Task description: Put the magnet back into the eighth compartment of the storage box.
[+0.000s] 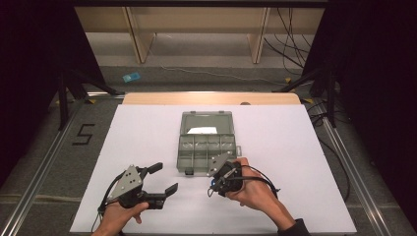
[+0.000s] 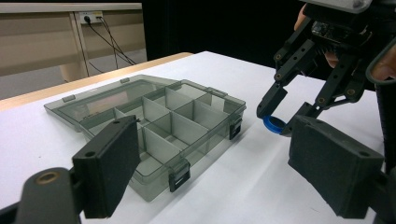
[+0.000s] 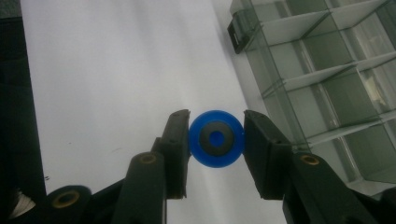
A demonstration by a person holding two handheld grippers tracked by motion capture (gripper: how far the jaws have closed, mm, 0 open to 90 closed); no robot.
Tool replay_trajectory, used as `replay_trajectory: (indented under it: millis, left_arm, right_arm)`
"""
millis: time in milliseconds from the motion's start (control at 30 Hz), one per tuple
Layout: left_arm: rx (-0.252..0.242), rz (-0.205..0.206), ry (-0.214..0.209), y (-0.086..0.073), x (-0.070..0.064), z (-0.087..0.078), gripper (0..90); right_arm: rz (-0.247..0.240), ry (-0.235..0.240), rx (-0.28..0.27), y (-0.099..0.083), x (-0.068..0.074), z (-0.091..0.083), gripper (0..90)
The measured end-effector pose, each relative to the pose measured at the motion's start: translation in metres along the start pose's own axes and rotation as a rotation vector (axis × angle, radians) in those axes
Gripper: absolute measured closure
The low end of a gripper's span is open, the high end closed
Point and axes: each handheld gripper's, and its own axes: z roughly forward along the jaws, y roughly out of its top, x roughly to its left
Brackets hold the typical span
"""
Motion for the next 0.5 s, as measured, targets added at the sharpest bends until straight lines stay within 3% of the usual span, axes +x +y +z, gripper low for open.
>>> replay_trajectory:
  millis: [500]
  left_arm:
    - [0.003, 0.007, -0.005, 0.000, 0.000, 0.000, 16.2]
  right_arm:
    - [0.018, -0.029, -0.033, -0.002, -0.008, -0.011, 62.7]
